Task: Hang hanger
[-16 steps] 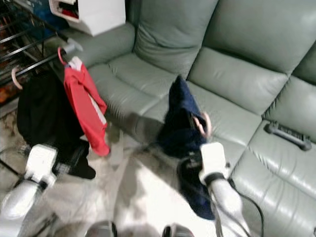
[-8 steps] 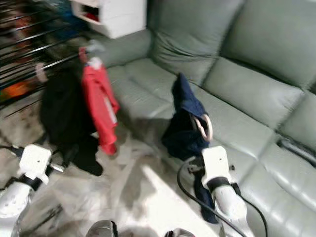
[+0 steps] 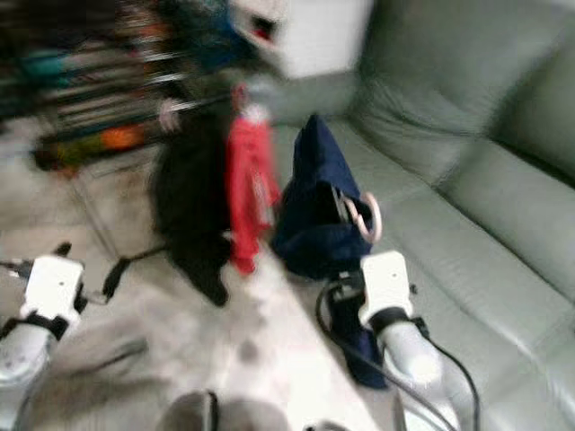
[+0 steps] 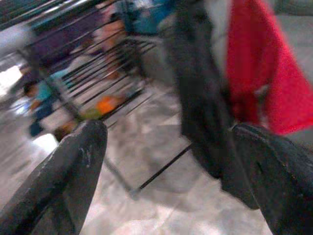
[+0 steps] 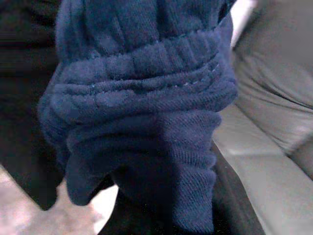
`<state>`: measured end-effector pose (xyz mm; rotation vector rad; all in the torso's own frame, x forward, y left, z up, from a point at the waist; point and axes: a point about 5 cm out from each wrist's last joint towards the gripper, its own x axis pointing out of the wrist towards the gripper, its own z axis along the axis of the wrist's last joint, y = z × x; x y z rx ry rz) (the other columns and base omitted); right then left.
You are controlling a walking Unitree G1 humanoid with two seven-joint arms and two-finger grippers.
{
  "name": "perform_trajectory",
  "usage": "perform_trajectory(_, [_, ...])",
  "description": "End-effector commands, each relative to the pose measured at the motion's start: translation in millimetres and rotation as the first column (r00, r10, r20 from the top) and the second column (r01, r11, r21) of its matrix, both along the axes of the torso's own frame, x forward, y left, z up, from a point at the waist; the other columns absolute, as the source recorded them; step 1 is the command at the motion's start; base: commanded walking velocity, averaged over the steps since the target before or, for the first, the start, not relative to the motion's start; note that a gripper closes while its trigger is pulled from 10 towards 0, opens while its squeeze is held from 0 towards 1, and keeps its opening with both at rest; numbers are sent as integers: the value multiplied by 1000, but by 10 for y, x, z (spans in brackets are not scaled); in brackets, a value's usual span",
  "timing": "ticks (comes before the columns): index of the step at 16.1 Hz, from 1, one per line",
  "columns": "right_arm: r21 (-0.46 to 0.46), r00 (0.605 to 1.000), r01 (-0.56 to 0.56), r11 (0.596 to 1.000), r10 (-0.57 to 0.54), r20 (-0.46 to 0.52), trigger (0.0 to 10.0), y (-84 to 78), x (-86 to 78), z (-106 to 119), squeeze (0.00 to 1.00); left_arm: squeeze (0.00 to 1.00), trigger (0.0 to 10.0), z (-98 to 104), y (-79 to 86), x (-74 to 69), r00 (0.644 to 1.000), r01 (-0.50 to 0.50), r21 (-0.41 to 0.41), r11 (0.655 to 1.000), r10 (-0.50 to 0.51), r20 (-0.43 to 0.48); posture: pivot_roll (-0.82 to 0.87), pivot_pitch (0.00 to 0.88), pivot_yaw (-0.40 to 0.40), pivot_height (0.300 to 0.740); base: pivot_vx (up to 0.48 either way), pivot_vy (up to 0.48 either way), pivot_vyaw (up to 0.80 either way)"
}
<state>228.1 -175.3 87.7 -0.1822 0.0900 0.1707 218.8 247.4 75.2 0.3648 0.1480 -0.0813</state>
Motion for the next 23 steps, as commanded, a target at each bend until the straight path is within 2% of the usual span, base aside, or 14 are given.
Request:
perform_trajectory(1, [25, 1000, -1, 1000, 0, 31, 10000, 20, 36, 57, 0, 0, 10000, 72, 39, 52, 1000, 0, 17, 1000, 0, 13, -15, 18, 9, 740, 0, 0, 781])
perform_trajectory(5, [55, 999, 29, 998, -31, 31, 10000, 5, 121, 43, 0, 0, 10000, 111, 58, 176, 1000, -1, 34, 999, 0, 22, -10, 5, 30, 740, 0, 0, 781])
perform_trajectory(10, [66, 998, 50, 997, -51, 24, 10000, -8, 125, 13, 0, 0, 10000, 81, 83, 186, 999, -38, 24, 999, 37, 27, -2, 4, 24, 740, 0, 0, 783])
perform_trajectory(12, [97, 996, 84, 992, -84, 2, 10000, -25, 190, 11, 0, 0, 10000, 75, 45, 208, 998, -57, -1, 998, 57, 35, 6, 2, -7, 740, 0, 0, 0])
perform_trajectory(14, [98, 996, 84, 992, -84, -4, 10000, -50, 212, 17, 0, 0, 10000, 40, 21, 165, 997, -65, -19, 998, 66, 26, 9, 2, -21, 740, 0, 0, 0])
perform_trajectory(19, [69, 998, 64, 996, -63, -21, 10000, -72, 172, -24, 0, 0, 10000, -162, -60, -70, 995, -98, -67, 993, 96, -37, 12, 5, -33, 740, 0, 0, 0])
perform_trajectory(23, [74, 999, 40, 996, -40, -4, 10000, -41, 195, 22, 0, 0, 10000, -165, -81, -46, 996, -87, -85, 993, 84, -36, 3, 6, -32, 740, 0, 68, 0])
